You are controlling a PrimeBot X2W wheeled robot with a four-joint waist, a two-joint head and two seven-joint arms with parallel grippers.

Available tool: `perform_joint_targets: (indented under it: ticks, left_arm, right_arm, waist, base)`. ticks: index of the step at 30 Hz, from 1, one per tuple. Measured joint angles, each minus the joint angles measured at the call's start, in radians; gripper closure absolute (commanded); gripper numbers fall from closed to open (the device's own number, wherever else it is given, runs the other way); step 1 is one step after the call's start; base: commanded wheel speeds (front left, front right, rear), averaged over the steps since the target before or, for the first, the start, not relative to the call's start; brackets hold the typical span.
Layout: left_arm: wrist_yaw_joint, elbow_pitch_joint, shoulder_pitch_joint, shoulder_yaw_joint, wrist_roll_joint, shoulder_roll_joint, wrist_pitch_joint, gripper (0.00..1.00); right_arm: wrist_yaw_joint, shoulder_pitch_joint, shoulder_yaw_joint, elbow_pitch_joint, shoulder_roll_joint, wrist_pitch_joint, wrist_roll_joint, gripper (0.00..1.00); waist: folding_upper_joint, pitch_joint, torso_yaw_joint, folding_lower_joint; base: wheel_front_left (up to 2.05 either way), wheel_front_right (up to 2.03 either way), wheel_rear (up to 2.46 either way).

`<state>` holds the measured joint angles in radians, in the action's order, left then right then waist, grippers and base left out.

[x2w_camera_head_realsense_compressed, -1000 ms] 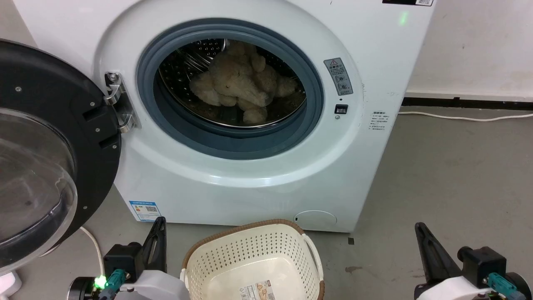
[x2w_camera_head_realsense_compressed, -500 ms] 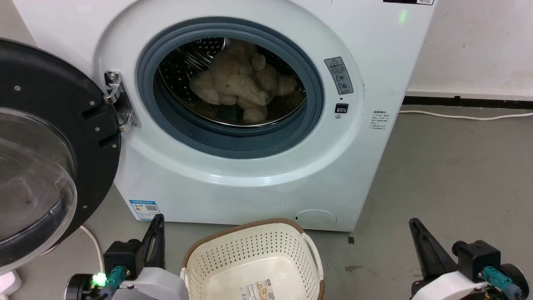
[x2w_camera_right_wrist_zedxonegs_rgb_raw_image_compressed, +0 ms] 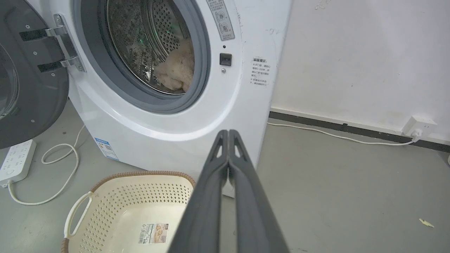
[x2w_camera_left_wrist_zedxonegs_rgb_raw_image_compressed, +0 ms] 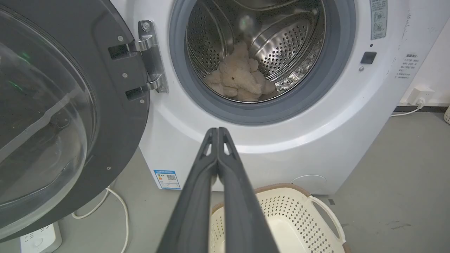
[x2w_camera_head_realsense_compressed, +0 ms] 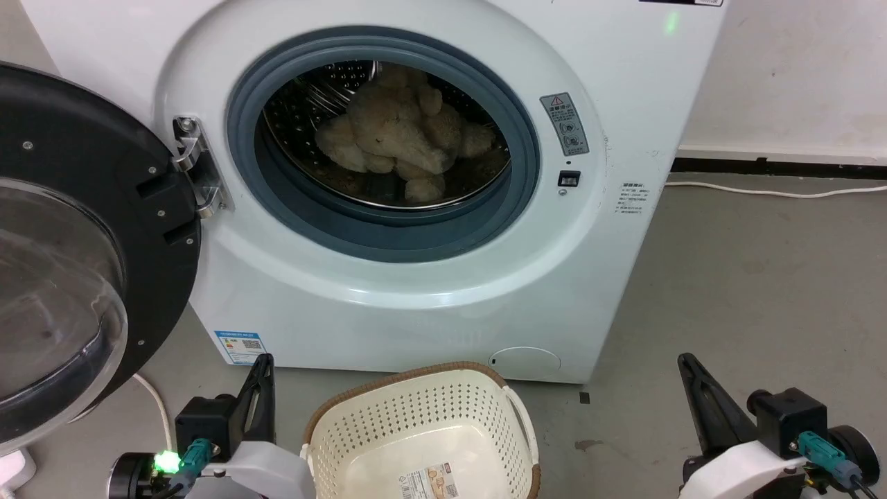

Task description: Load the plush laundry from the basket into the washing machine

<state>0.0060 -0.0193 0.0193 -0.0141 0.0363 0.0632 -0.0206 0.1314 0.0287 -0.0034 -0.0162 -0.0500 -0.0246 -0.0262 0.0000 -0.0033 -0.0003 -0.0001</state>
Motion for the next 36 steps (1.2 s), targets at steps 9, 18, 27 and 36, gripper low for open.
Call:
perform_joint_targets:
  ticks: [9,18,27,36]
  left_arm:
    - [0.000,0.010,-0.004,0.006,-0.019,-0.010,0.013,1.00]
    - [-0.001,0.014,-0.004,0.012,-0.027,-0.011,0.020,1.00]
    - [-0.001,0.014,-0.004,0.013,-0.027,-0.012,0.020,1.00]
    - [-0.001,0.014,-0.004,0.013,-0.027,-0.012,0.020,1.00]
  right_arm:
    - [0.000,-0.007,0.002,0.007,0.000,0.019,0.012,1.00]
    - [0.000,-0.018,0.003,0.012,0.000,0.023,0.019,1.00]
    - [0.000,-0.018,0.004,0.012,0.000,0.023,0.019,1.00]
    - [0.000,-0.018,0.004,0.012,0.000,0.023,0.019,1.00]
  waist:
    - [0.0000,0.003,0.000,0.0000]
    - [0.0000,0.003,0.000,0.0001]
    - [0.0000,0.003,0.000,0.0000]
    - [0.0000,0.003,0.000,0.0001]
  base:
    - [0.00,0.00,0.00]
    - [0.00,0.00,0.00]
    - [0.00,0.00,0.00]
    - [0.00,0.00,0.00]
